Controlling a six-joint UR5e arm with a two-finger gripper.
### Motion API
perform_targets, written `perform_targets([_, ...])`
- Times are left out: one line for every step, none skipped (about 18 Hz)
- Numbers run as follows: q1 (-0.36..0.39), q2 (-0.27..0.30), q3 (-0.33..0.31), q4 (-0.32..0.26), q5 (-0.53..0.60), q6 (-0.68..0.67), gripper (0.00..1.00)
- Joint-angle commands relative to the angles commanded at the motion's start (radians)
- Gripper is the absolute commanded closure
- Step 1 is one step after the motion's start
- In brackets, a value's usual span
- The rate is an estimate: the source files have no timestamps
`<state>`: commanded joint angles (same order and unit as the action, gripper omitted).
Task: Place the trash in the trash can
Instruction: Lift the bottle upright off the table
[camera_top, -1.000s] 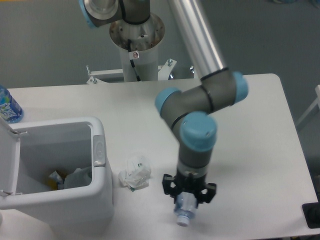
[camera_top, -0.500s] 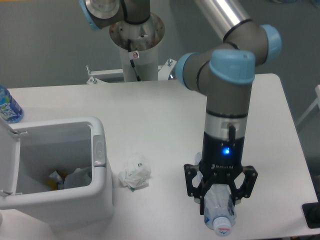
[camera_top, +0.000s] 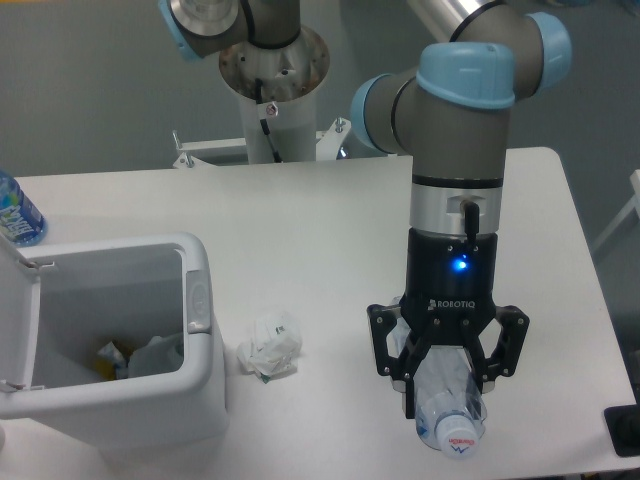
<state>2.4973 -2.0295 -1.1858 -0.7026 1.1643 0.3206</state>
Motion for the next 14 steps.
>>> perform_targets([0.000, 0.000, 0.002, 0.000, 0.000, 0.000, 0.37])
perform_targets([-0.003, 0.003, 0.000, 0.000, 0.000, 0.000, 0.37])
perform_targets([-0.005, 0.009, -0.002, 0.000, 0.000, 0.000, 0.38])
perform_targets([-0.005, 0.017, -0.002, 0.000, 0.000, 0.000, 0.37])
perform_targets([-0.008, 0.021, 0.000, 0.000, 0.000, -0.002, 0.37])
perform_targets([-0.008, 0.026, 0.000, 0.000, 0.000, -0.005, 0.37])
perform_targets([-0.009, 0.034, 0.003, 0.000, 0.000, -0.014, 0.37])
perform_targets([-0.011, 0.038, 0.005, 0.000, 0.000, -0.023, 0.37])
perform_targets([-0.011, 0.046, 0.005, 0.000, 0.000, -0.031, 0.37])
perform_targets([-0.014, 0.055, 0.005, 0.000, -0.002, -0.044, 0.37])
perform_targets([-0.020, 0.063, 0.005, 0.000, -0.002, -0.058, 0.37])
perform_targets([-0.032, 0.071, 0.006, 0.000, -0.002, -0.070, 0.37])
perform_targets([-0.043, 0.077, 0.008, 0.000, 0.000, -0.075, 0.37])
perform_targets([-0.047, 0.086, 0.008, 0.000, 0.000, -0.084, 0.37])
